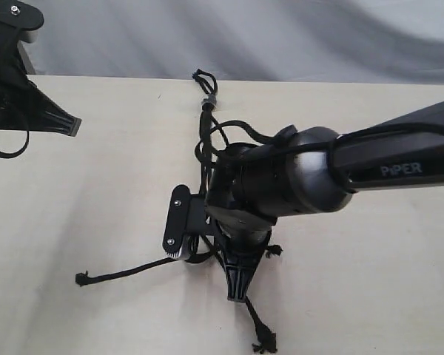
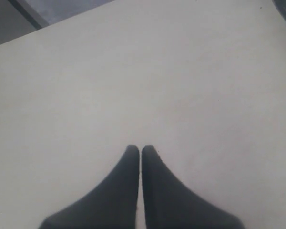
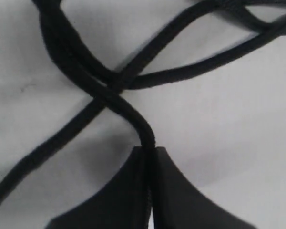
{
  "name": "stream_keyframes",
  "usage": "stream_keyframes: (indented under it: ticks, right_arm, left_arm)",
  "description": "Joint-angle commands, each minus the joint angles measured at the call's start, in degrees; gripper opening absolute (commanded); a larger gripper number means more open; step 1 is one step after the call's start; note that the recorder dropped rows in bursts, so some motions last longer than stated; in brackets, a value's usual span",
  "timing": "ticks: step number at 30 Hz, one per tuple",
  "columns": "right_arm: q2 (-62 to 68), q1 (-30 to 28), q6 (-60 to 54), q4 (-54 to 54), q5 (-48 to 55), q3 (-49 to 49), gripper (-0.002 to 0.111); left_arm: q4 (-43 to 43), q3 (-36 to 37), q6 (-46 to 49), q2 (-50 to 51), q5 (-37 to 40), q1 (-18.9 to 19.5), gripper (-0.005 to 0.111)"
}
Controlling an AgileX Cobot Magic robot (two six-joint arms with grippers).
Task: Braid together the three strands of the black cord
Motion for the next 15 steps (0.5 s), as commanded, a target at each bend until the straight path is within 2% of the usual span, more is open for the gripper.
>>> stream_keyframes:
  ticks: [1,11,15]
  right_arm:
    - [1.44,0.47,-0.58,4.88,-0.17,-0.16,0.002]
    - [1.44,7.77,-18.57,26.26,9.56,-0.05,0.002]
    - [0.87,10.76,-21.45,28.84,12.30,-0.05,0.002]
  left_arm:
    - [-0.19,0.24,0.01,-0.62,-0.39,0.19,0.003]
    - [-0.32,0.24,0.01,-0.62,-0.39,0.19,0.003]
    - [-0.32,0.24,0.01,-0.62,-0.39,0.19,0.003]
